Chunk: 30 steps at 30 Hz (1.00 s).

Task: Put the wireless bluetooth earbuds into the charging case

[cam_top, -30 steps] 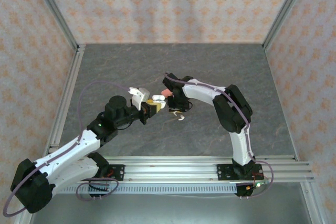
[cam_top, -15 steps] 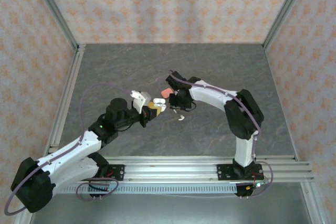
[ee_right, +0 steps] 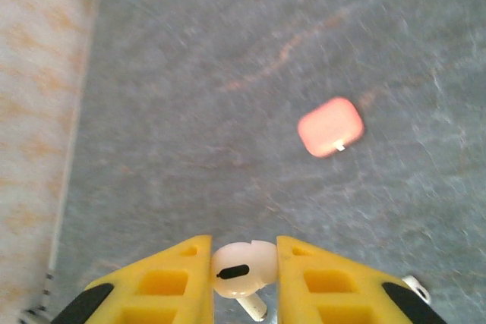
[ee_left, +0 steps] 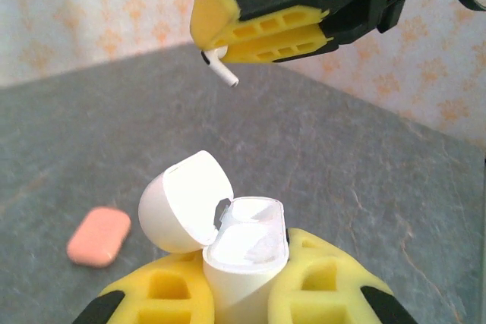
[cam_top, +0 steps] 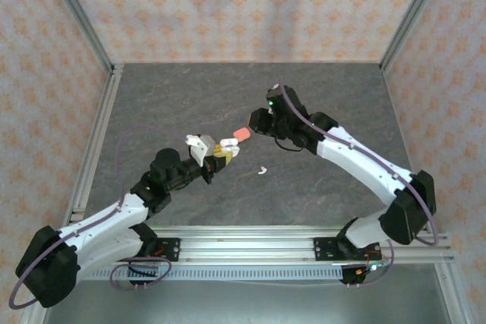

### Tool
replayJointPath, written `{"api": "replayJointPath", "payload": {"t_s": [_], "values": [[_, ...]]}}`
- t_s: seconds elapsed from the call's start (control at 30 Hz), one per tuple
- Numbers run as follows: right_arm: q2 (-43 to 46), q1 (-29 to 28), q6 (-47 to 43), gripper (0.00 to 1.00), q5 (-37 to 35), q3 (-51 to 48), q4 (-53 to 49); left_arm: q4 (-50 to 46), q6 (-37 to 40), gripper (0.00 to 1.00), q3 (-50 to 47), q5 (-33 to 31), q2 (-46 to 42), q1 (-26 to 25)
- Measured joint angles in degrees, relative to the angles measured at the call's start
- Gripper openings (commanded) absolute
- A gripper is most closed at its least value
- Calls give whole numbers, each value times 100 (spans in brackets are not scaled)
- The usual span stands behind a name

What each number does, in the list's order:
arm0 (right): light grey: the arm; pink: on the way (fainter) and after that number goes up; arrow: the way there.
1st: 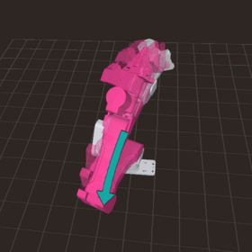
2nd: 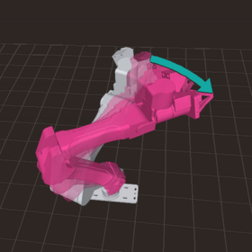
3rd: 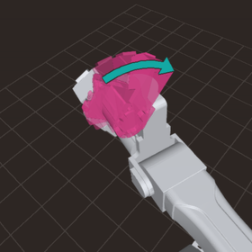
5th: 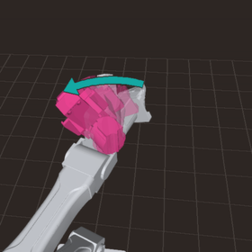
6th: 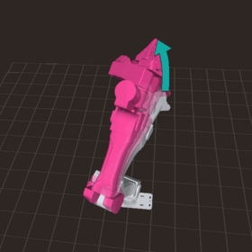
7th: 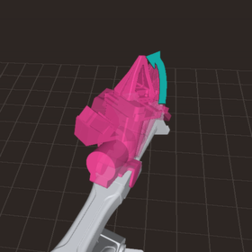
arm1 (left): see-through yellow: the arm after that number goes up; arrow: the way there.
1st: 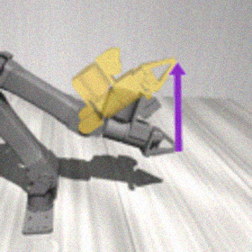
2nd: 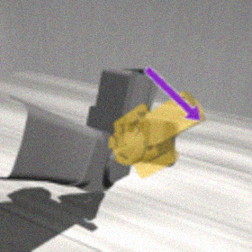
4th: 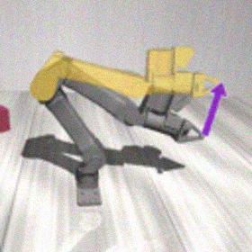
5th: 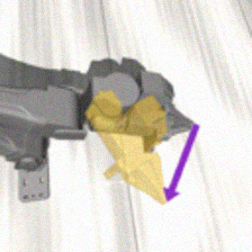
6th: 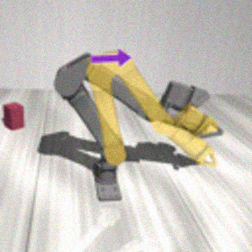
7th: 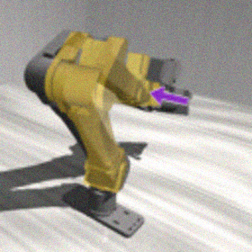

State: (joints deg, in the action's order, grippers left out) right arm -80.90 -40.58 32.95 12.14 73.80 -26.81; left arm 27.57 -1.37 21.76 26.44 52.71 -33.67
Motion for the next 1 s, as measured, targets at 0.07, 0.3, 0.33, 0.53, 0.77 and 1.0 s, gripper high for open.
{"api": "replayJointPath", "payload": {"t_s": [0.07, 0.3, 0.33, 0.53, 0.77, 1.0], "values": [[186, 0, 83, 23, 2, 0, 184, 109, 52, 0, 181, -26, 63, 0], [688, -2, 468, 24, 31, -39, 925, 686, 79, 0, 745, -98, 664, -11], [734, -2, 520, 24, 31, -46, 1005, 713, 83, 0, 796, -133, 732, -22], [964, -44, 778, 24, 72, -249, 1650, 876, 107, 0, 1003, -345, 1012, -48], [1091, -140, 1078, 23, 74, -990, 2568, 1058, 96, 0, 1327, -466, 1298, -48], [1003, -146, 1294, 23, 166, -1123, 3091, 1093, 81, 0, 1397, -468, 1346, -48]]}}
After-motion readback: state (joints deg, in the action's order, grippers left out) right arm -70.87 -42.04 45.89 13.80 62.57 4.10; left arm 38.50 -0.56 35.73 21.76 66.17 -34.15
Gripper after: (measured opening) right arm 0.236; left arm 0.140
